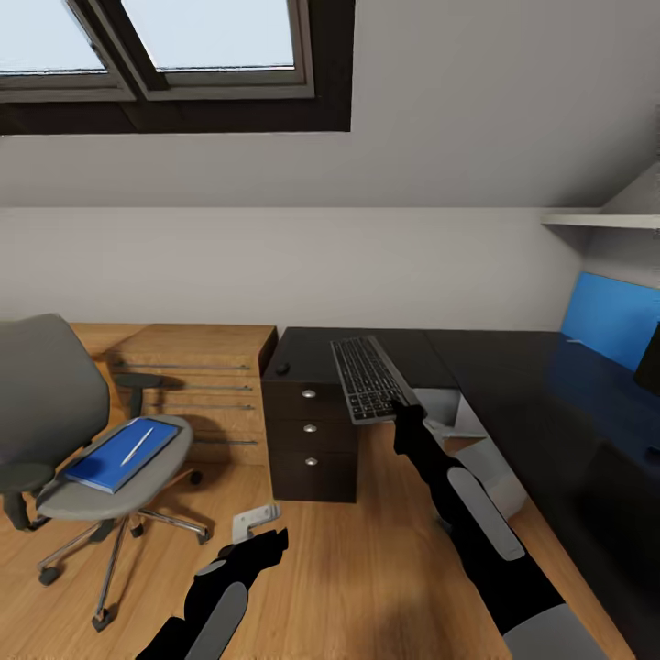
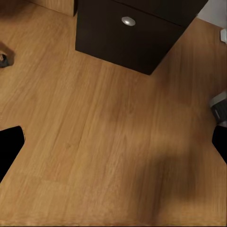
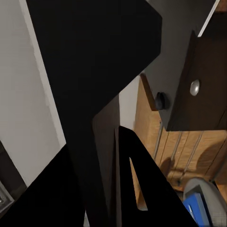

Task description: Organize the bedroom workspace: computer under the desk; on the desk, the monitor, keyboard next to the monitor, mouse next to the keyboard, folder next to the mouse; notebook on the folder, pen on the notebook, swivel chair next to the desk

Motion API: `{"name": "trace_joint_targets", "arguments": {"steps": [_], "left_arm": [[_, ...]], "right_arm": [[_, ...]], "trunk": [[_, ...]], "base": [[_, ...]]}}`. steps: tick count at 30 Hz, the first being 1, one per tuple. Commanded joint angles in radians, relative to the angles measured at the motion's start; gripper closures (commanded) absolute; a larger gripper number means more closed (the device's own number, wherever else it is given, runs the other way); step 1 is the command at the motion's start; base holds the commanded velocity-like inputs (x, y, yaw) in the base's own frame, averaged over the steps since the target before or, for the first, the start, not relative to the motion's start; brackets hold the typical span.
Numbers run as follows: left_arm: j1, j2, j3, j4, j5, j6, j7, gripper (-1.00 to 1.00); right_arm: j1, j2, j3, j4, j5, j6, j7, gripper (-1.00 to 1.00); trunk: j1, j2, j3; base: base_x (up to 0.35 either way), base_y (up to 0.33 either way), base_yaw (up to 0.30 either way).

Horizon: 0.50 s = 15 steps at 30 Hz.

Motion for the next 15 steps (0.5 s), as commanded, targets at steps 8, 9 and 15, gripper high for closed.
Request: {"name": "trace_joint_targets", "arguments": {"steps": [8,9,15], "left_arm": [[-0.001,-0.001,-0.002,0.001,-0.030,0.002,0.010,-1.00],[-0.001,-0.001,-0.001,0.001,-0.035,0.002,0.010,-1.00],[-0.001,-0.002,-0.002,0.001,-0.042,0.002,0.011,-1.00]], "right_arm": [[0.005,-0.008,-0.001,-0.013,-0.009,-0.017,-0.002,1.00],[0.005,-0.009,-0.003,-0.013,-0.009,-0.017,-0.002,1.00],[0.005,-0.023,-0.011,-0.012,-0.010,-0.019,-0.007,1.00]], "trunk": [[-0.031,0.056,0.024],[-0.035,0.063,0.027],[-0.058,0.105,0.046]], "base": [[-0.326,-0.150,0.000],[-0.316,-0.200,0.000],[-0.305,-0.210,0.000]]}}
